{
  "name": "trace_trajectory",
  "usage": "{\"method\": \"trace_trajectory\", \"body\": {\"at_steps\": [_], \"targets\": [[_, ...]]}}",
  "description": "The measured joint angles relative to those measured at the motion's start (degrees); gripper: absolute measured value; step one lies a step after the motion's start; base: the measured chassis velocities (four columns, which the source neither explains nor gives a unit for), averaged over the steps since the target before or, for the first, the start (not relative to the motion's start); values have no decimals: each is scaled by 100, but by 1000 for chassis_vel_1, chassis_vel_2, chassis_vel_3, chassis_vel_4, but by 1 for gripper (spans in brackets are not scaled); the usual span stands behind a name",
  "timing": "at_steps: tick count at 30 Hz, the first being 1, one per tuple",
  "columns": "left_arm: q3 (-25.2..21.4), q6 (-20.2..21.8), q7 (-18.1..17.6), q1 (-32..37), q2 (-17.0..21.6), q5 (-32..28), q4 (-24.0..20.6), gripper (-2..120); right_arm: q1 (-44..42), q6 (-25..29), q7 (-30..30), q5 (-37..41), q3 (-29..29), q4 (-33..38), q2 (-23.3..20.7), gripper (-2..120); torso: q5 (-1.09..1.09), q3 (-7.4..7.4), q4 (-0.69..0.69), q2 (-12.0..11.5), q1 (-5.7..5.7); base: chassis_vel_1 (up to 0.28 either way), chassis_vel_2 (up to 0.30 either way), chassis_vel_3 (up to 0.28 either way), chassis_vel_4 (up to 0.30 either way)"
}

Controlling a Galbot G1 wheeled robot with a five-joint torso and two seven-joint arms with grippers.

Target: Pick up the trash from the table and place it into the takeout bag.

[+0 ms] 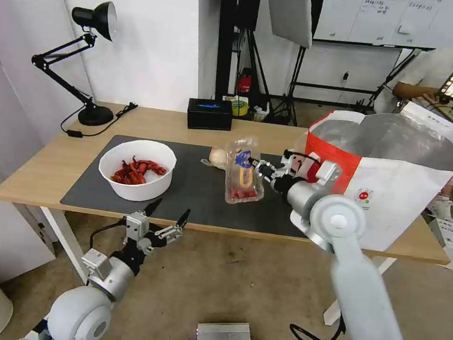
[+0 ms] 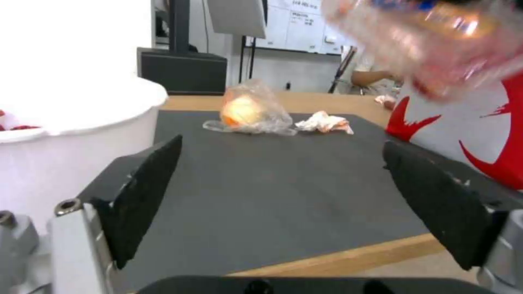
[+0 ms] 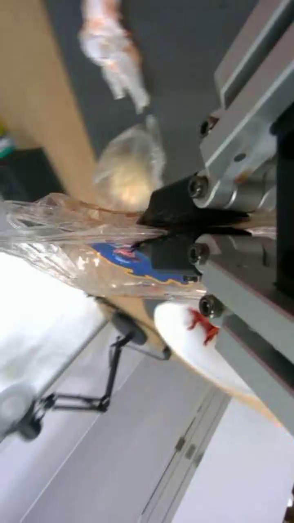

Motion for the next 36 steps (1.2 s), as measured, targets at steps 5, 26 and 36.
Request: {"method": "trace_trajectory", "body": {"at_steps": [5,26,36], "targets": [[-22,-2,1,14,-28,5,-14,100,17,60,4,-36,131,362,-113,0,0,0,0,0,0,0,0,0,0],[-30,-7,27,232,-223,119,-149,100,121,593,31,-186,1521,927,-765,0,1,0,0,0,0,0,0,0,0],[-7,-8,31,285,-251,121,-186,100,141,735,166,138,2046,720,-1134,0,1,0,-1,0,0,0,0,0,0]]}}
